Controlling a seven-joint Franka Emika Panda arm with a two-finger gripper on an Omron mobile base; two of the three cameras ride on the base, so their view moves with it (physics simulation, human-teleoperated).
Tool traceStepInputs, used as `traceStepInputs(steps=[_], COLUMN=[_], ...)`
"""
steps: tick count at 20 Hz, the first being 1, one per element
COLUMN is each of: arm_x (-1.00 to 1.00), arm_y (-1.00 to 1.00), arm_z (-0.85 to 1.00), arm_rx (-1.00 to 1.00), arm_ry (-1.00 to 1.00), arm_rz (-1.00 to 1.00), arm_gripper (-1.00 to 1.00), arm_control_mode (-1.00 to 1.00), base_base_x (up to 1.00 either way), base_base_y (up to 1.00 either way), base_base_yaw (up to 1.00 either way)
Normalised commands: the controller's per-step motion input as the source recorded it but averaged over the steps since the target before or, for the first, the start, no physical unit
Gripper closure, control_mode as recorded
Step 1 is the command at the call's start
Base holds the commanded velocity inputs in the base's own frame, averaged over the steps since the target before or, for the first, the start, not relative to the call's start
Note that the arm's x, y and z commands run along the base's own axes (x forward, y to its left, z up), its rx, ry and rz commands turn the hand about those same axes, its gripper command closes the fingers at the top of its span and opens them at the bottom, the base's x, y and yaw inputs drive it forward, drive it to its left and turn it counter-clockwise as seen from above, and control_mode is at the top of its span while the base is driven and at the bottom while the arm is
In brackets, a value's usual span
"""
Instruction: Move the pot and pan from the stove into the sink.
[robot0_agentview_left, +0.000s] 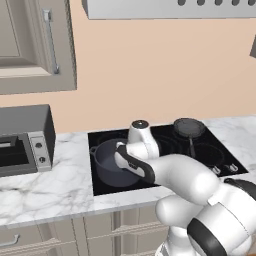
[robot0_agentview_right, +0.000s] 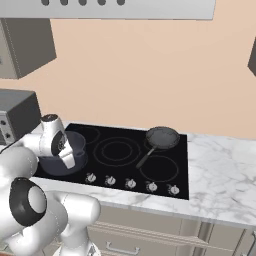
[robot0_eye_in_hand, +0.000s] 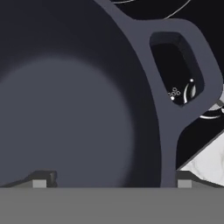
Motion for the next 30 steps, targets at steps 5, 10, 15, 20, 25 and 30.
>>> traceStepInputs(steps=[5, 10, 15, 20, 25, 30], arm_x=[0.01, 0.00, -0.05, -0.27, -0.48, -0.59], arm_y=[0.00, 0.00, 0.00, -0.12, -0.26, -0.30], arm_z=[-0.07, 0.07, 0.43, 0.55, 0.56, 0.60], arm_rx=[0.00, 0.00, 0.00, 0.01, 0.04, 0.05], arm_ry=[0.00, 0.00, 0.04, 0.03, 0.00, -0.01], arm_rz=[0.00, 0.00, 0.00, 0.00, 0.00, 0.00], arm_gripper=[1.00, 1.00, 1.00, 1.00, 1.00, 1.00], arm_control_mode=[-1.00, -1.00, -1.00, -1.00, -1.00, -1.00], base_base_x=[0.00, 0.00, 0.00, 0.00, 0.00, 0.00], base_base_y=[0.00, 0.00, 0.00, 0.00, 0.00, 0.00], base_base_yaw=[0.00, 0.00, 0.00, 0.00, 0.00, 0.00])
